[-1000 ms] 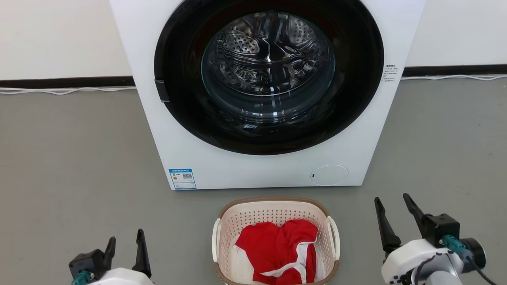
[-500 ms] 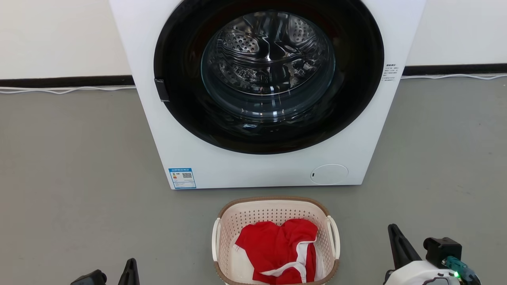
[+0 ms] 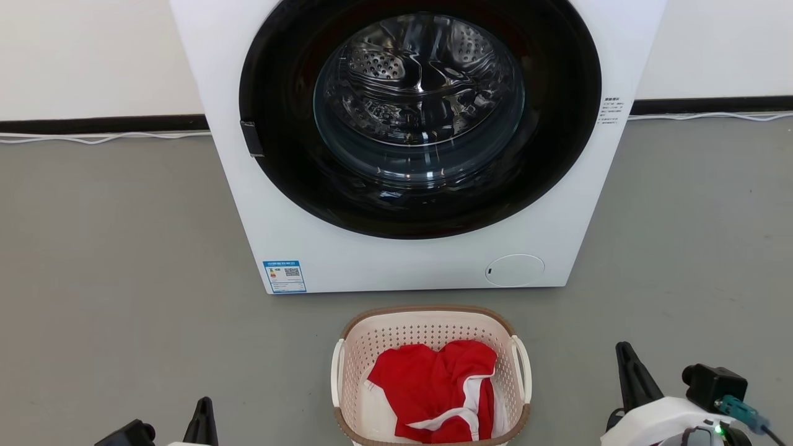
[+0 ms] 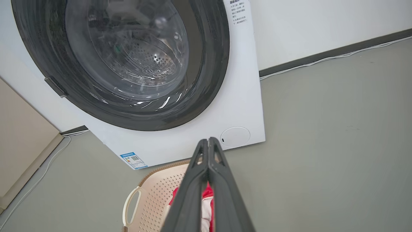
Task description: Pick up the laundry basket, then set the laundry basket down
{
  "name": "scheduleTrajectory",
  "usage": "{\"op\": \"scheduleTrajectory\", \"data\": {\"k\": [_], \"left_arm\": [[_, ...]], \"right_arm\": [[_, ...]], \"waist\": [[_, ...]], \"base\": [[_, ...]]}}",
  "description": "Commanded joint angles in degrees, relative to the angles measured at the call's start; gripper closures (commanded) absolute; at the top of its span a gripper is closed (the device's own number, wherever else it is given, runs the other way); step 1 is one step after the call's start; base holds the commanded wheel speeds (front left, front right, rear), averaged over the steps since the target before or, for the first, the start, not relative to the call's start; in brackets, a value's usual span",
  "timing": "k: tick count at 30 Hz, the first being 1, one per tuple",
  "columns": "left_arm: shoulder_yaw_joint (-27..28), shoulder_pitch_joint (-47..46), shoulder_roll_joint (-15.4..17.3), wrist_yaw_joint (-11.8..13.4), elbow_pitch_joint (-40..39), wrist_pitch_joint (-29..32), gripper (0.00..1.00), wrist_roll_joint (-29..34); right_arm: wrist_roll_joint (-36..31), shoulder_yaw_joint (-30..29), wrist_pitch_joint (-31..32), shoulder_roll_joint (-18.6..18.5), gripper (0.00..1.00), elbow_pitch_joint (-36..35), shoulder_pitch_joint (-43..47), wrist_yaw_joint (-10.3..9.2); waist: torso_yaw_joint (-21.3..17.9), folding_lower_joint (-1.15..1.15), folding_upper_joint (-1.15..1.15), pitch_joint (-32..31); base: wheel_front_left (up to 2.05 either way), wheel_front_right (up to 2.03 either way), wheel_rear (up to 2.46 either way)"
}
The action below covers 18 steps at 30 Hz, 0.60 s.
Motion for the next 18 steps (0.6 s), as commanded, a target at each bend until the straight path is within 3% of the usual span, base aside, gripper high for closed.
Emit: {"op": "scheduleTrajectory", "data": {"k": [1, 18], "left_arm": [[0.28, -2.46, 0.50, -0.43, -1.78, 0.25, 1.00, -1.19], [0.44, -2.97, 0.67, -1.43, -4.34, 3.28, 1.00, -12.32]], "right_arm": [[1.48, 0.05, 0.45, -0.40, 1.00, -2.00, -1.69, 0.08], [14.56, -0.57, 3.41, -0.21, 1.00, -4.83, -1.40, 0.14]], "waist": [[0.00, -0.01, 0.00, 0.01], [-0.06, -0.01, 0.00, 0.43]], "base": [[0.00, 0.00, 0.00], [0.00, 0.00, 0.00]]}}
